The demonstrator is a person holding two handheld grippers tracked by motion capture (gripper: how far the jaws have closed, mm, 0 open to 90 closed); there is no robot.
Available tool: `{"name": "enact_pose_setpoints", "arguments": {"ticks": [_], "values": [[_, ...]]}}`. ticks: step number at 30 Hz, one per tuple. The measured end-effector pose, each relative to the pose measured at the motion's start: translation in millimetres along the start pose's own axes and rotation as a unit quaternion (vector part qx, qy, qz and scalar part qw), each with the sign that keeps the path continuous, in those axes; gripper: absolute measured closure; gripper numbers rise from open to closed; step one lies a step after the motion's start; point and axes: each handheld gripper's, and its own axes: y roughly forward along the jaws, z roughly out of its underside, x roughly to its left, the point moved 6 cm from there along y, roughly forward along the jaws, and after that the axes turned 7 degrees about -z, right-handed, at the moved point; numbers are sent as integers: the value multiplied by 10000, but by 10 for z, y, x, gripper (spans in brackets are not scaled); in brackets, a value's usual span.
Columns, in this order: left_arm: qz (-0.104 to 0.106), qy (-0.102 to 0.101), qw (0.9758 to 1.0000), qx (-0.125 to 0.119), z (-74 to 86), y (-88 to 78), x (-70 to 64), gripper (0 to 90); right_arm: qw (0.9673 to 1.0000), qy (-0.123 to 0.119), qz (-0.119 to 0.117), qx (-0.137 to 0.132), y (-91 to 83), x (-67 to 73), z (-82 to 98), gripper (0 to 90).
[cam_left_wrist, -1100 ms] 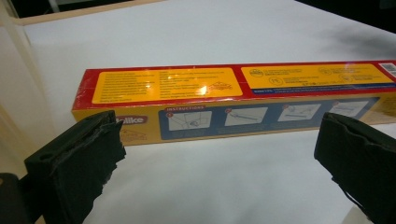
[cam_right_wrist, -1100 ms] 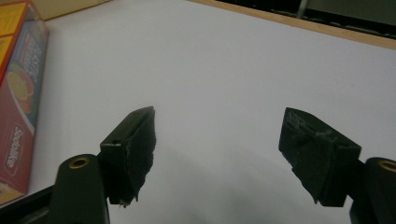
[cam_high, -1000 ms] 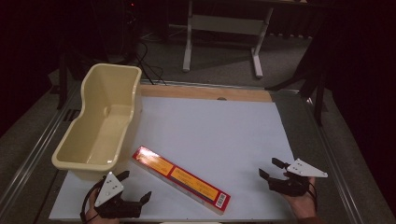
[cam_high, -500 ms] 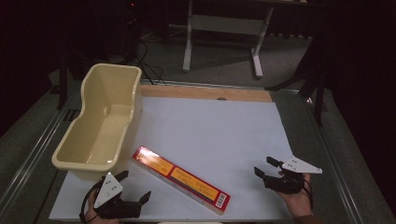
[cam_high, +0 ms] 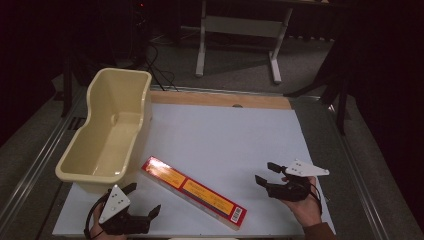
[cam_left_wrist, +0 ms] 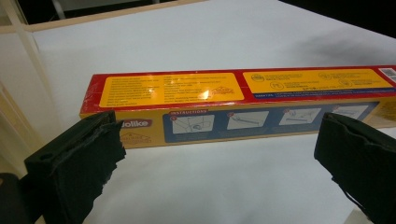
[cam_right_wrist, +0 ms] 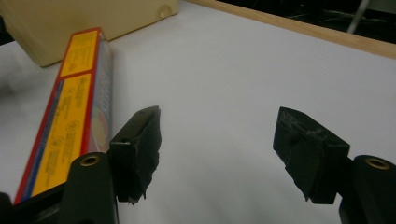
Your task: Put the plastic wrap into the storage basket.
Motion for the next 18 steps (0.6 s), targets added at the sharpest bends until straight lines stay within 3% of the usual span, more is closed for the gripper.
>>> {"name": "enact_pose_setpoints", "arguments": {"ticks": [14,18], "values": [[-9,27,10000,37,4,-27,19,6,9989,-201,-396,162,345,317,-341,324],[-16,26,10000,25,1,-39,28,6,9978,-366,-500,240,425,431,-443,316]]}}
